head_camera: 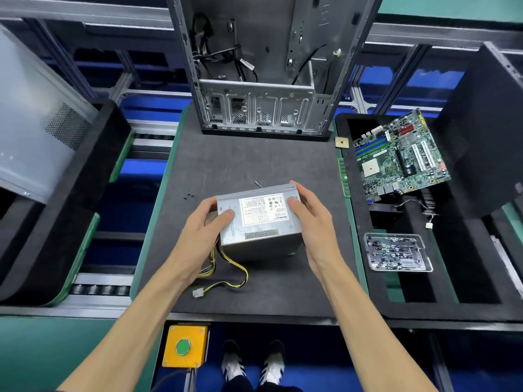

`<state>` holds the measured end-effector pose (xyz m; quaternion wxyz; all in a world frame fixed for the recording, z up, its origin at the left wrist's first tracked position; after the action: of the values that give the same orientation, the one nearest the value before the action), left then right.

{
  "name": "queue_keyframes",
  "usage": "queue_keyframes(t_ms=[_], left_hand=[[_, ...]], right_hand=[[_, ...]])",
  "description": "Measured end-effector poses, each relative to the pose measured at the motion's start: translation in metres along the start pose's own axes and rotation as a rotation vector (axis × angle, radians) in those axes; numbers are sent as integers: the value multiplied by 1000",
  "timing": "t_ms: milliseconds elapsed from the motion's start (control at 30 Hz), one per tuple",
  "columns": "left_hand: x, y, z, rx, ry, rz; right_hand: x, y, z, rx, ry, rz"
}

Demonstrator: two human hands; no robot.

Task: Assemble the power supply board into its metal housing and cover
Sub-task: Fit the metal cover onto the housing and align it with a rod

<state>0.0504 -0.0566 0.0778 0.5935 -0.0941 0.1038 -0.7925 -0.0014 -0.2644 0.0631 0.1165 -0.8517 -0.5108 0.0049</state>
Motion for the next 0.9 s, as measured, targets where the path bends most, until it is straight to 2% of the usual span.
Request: queue_keyframes(t_ms=[133,267,300,367,467,533,600,700,767,900], left_hand=[[3,-4,0,28,29,75],[0,-3,9,63,134,71],[-3,-1,14,82,249,77],[0,0,26,192,663,82],[33,-2,41,410,1242,-112],[52,2,42,456,1426,-195],[58,12,45,474,1438,-159],[57,17,47,510,1358,-112],[54,18,47,534,1338,-102],[49,18,49,574,1323,-75]], right_hand=[[5,7,-1,-17,-39,29],[8,11,0,-32,-52,63],[9,11,0,-38,-50,67],[9,11,0,-50,-52,72],[9,11,0,-68,-54,76],[9,12,0,-65,-63,68],[6,11,1,-71,-66,17],[-4,9,6,-90,-38,-147],[-10,7,8,-124,-112,-239],[-9,8,12,-202,-243,-280]])
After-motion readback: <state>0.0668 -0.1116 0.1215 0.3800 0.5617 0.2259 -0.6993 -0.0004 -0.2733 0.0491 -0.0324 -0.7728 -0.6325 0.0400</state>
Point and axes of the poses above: each hand's wrist, its own y-axis towards the middle knuckle, its own x-axis out of the palm, z = x × y, the point moved 3 cm from there along y, towards the middle knuckle, and after that the axes turned 3 degrees about z, right-handed, at the moved point
